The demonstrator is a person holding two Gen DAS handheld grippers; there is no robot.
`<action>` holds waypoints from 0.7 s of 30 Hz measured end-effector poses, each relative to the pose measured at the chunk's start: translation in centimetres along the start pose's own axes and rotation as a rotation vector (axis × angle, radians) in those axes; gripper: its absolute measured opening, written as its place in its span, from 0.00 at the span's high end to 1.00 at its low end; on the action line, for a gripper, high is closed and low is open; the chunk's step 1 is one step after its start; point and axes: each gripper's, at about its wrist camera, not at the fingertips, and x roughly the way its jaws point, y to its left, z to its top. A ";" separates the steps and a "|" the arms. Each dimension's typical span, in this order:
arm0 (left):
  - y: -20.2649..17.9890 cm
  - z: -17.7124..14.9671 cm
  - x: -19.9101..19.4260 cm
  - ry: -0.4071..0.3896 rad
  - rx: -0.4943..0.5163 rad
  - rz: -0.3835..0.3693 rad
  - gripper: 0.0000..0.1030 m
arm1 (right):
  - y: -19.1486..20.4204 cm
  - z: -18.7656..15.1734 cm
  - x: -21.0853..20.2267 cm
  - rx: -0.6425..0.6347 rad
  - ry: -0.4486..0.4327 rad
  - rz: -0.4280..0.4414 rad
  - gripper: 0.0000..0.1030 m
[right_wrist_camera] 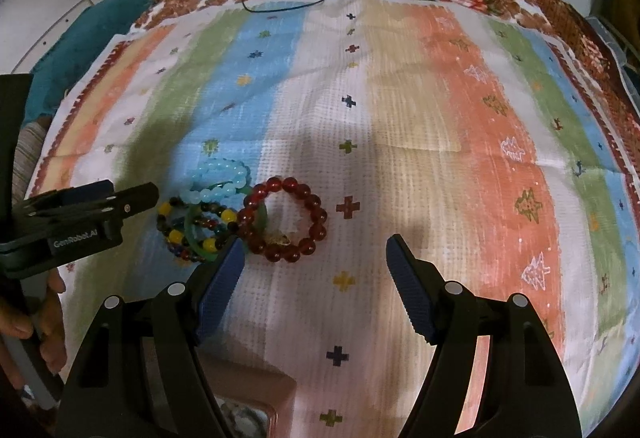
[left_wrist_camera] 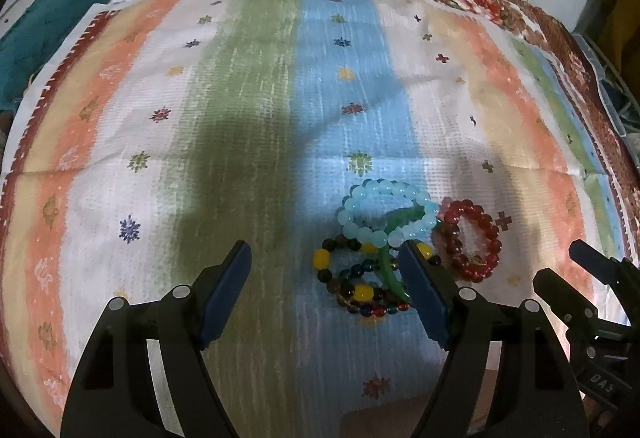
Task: Organize jewelry
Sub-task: 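Move both open grippers back to the bracelet pile, then grasp the red bead bracelet with the right gripper while the left gripper grasps the light blue bracelet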
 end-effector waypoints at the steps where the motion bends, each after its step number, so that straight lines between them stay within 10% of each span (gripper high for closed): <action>1: 0.0 0.2 0.3 0.004 -0.002 0.002 0.27 | 0.0 0.1 0.2 0.001 0.002 0.000 0.29; 21: 0.1 2.3 4.3 0.062 -0.015 -0.024 0.27 | -1.2 1.3 4.9 0.037 0.080 -0.011 0.29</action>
